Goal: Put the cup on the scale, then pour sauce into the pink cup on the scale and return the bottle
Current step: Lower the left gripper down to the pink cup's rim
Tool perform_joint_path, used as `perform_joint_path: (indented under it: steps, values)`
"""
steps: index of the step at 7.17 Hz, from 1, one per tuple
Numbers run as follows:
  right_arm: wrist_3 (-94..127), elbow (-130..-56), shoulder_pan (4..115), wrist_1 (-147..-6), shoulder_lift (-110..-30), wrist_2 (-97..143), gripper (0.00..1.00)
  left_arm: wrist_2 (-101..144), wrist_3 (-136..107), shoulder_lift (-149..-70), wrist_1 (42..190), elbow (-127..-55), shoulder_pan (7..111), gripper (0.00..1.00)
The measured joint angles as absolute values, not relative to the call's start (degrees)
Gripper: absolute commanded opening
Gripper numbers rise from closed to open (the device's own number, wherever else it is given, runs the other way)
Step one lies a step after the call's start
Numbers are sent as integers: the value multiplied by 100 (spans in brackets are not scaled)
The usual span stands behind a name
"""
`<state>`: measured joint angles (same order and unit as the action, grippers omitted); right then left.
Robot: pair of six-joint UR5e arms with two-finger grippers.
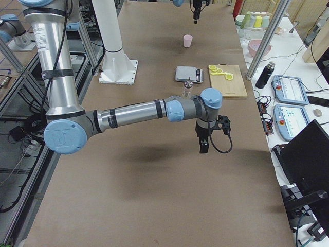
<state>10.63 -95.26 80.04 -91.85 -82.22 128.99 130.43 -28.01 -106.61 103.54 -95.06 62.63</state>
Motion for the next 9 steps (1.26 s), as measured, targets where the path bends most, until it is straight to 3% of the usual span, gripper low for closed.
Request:
perform_joint_path:
  steps: [4, 7, 9]
  values:
    - [1092, -9534, 7998, -9168, -8199, 12869, 100, 13034, -3001, -10760, 10150, -9446, 5832, 97]
    - [1111, -9188, 7967, -8487, -8181, 12854, 100, 13056, -3393, -10815, 10008, -9459, 5651, 72]
    - [1120, -8821, 7883, -8209, -8186, 12892, 100, 13060, -3473, -10847, 9886, -9451, 5589, 62]
